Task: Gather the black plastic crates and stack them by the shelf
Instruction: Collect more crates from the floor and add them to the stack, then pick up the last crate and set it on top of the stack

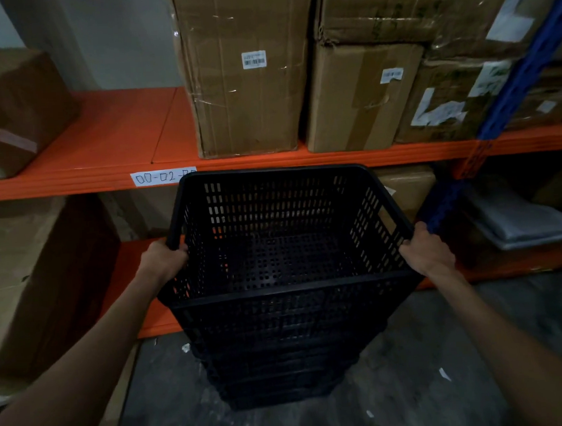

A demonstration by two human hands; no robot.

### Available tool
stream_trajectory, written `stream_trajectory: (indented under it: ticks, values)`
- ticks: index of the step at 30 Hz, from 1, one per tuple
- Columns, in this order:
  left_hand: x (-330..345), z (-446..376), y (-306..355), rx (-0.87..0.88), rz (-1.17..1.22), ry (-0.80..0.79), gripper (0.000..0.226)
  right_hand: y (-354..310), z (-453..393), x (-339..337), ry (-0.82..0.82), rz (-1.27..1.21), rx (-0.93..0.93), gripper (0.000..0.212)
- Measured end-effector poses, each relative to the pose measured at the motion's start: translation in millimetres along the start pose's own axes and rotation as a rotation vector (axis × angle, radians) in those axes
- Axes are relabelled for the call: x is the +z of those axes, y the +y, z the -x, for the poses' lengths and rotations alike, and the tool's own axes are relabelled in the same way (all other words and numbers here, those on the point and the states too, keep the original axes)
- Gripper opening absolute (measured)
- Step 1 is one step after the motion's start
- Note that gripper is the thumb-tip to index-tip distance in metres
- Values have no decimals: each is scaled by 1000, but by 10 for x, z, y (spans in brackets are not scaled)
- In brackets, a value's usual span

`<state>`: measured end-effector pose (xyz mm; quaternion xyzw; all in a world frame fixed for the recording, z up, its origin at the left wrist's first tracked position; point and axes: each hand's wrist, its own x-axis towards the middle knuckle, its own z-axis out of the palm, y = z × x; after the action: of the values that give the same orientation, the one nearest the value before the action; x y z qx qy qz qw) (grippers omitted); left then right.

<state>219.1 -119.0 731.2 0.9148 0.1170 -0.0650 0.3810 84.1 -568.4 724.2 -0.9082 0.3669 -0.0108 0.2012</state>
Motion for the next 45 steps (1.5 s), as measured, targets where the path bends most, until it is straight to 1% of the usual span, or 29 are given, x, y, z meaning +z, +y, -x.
stream_trajectory:
  ticks: [2, 3, 5, 8, 13, 17, 19, 22, 25, 28, 29, 31, 35, 38, 41, 43, 44, 45]
  values:
    - [-20, 110, 35, 67, -90, 55, 48, 19, -4, -15, -59, -96, 4, 40]
    - [-29, 171, 39, 95, -128, 92, 52, 26, 3, -13, -59, -112, 13, 39]
    - [-49, 247, 64, 143, -195, 128, 58, 14, 26, -7, -33, -101, 38, 39]
    - [-53, 295, 110, 175, -249, 117, 59, -30, 72, -1, 13, -106, 37, 40]
    - [-33, 309, 141, 192, -380, 150, 63, -25, 120, 24, 305, -125, -189, 35]
    - [-60, 353, 152, 241, -396, 163, 71, -59, 203, -3, 408, 27, -305, 19]
    - [-102, 393, 115, 295, -381, 194, 69, -107, 275, 5, 411, 16, -360, 13]
    - [-160, 457, 41, 341, -309, 210, 58, -348, 474, 77, 343, -92, -527, 10]
    - [-252, 589, -134, 383, -185, 208, 45, -844, 857, 264, 259, -187, -726, 13]
    - [-423, 763, -563, 408, -25, 294, 36, -1432, 1453, 543, 180, -291, -900, 15]
    - [-569, 858, -853, 366, 13, 329, 34, -1690, 1751, 701, 142, -325, -972, 15]
    - [-629, 979, -1208, 305, 57, 335, 31, -1963, 2105, 906, 67, -354, -1051, 18]
    - [-1013, 1391, -2324, 64, 123, 276, 30, -2642, 3041, 1453, -130, -393, -1201, 17]
    - [-1420, 1818, -3289, -126, 199, 212, 30, -3090, 3905, 1948, -260, -366, -1325, 19]
    - [-1752, 2216, -4073, -270, 255, 195, 28, -3394, 4708, 2464, -399, -307, -1361, 22]
    - [-1987, 2508, -4654, -338, 280, 216, 21, -3605, 5321, 2911, -497, -266, -1366, 23]
    - [-1997, 2555, -4743, -340, 288, 217, 19, -3633, 5402, 3022, -541, -249, -1338, 24]
    - [-2073, 2675, -4994, -376, 300, 226, 21, -3699, 5649, 3212, -599, -224, -1324, 24]
